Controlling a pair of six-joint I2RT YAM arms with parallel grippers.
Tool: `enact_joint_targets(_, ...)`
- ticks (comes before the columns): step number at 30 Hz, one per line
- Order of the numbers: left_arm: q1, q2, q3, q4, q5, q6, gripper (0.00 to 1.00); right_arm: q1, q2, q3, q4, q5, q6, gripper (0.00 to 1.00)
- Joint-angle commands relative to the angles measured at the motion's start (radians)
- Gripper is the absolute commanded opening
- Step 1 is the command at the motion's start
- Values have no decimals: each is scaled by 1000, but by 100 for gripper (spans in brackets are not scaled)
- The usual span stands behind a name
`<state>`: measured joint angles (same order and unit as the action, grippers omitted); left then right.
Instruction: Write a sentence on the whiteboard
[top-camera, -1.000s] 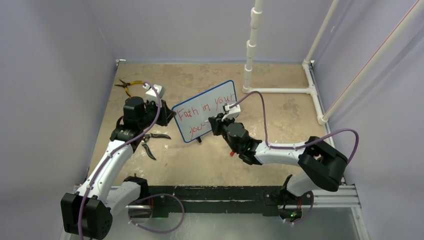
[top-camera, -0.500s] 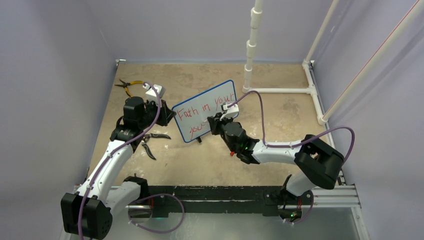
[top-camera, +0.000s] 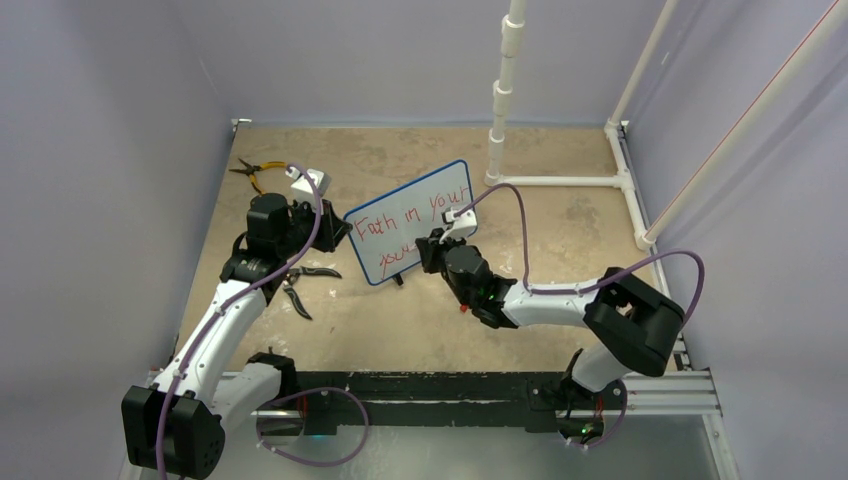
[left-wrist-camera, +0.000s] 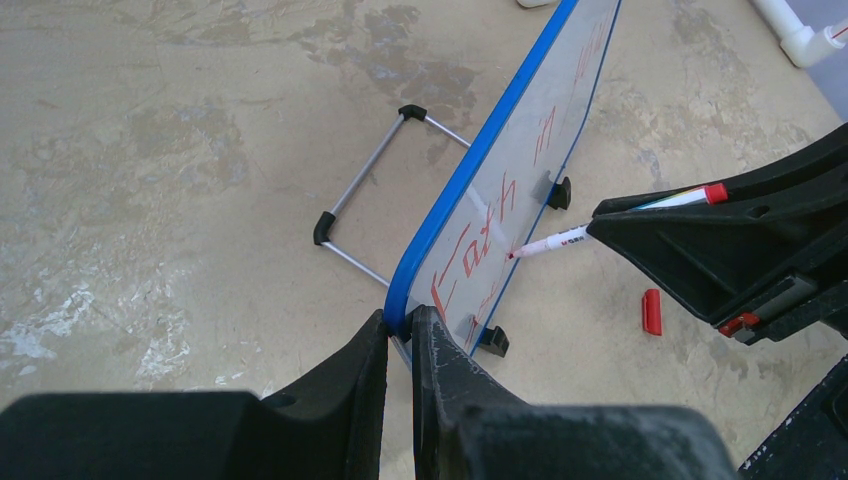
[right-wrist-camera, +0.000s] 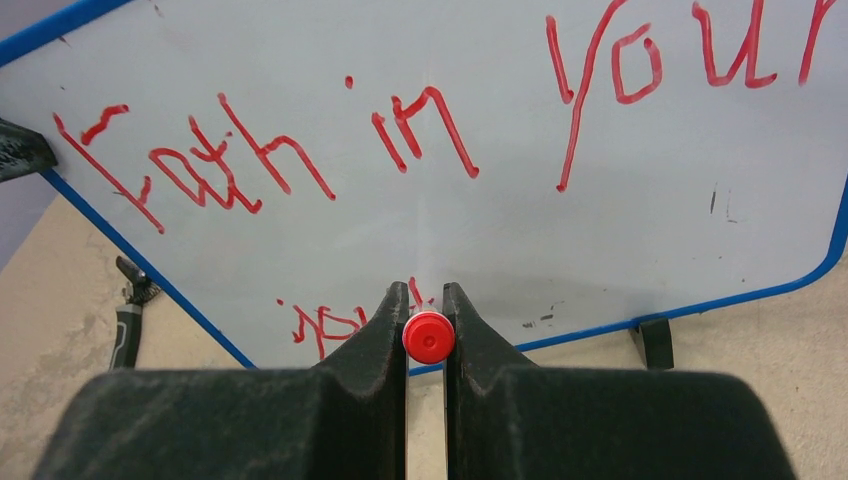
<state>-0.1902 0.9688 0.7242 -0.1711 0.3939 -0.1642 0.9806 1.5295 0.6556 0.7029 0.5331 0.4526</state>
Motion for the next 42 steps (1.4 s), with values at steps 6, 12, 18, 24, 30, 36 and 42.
enact_joint_targets(6,-2,2,-11,-6,23,3,0,-5,41,2,-5,42,21,0)
enact_joint_targets(12,-2,2,-11,-4,23,3,0,-5,25,8,13,24,17,0)
enact_joint_targets(18,-2,2,-10,-4,23,3,0,-5,-2,16,32,18,12,0)
enact_joint_targets(24,-2,1,-9,-4,25,2,0,-5,-20,15,42,28,6,0)
enact_joint_targets(30,-2,2,-9,-4,26,3,0,-5,-31,6,53,39,15,0)
enact_joint_targets(36,-2,2,-9,-3,27,3,0,-6,-37,3,42,70,15,0)
enact_joint_targets(42,-2,2,-9,-2,28,3,0,-8,-46,-2,18,108,23,0)
